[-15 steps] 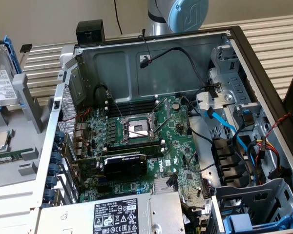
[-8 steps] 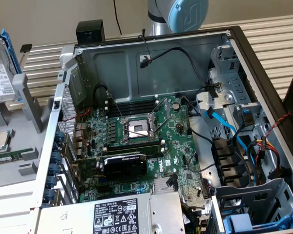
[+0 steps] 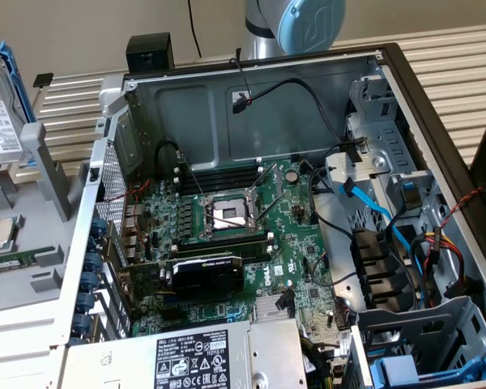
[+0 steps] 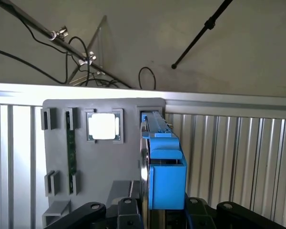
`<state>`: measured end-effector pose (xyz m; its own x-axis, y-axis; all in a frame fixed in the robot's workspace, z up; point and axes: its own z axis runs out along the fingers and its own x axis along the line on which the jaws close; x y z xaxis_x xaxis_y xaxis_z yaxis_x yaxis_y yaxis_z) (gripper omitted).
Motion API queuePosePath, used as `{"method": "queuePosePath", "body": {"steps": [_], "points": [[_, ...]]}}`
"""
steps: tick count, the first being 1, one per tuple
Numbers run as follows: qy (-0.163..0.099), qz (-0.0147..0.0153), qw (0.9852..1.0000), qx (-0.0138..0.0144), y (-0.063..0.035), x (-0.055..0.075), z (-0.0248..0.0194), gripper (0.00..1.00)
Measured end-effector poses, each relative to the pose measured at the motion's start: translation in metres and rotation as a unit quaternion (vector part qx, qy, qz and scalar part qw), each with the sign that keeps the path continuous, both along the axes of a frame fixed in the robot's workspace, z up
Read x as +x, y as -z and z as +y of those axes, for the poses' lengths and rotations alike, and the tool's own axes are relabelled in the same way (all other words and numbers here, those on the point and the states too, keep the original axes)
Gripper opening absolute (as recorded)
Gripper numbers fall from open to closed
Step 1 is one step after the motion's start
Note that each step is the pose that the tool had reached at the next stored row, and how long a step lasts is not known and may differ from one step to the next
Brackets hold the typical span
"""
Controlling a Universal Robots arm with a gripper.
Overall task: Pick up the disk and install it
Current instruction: 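Pick up the disk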
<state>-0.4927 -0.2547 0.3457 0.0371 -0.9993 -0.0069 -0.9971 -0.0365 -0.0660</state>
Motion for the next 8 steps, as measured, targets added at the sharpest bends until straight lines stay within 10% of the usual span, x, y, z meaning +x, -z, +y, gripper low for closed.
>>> {"method": "queuePosePath", "body": {"steps": [8], "points": [[0.000, 0.0000, 1.0000, -0.0037, -0.0058, 0.0000, 0.0020, 0.37]]}}
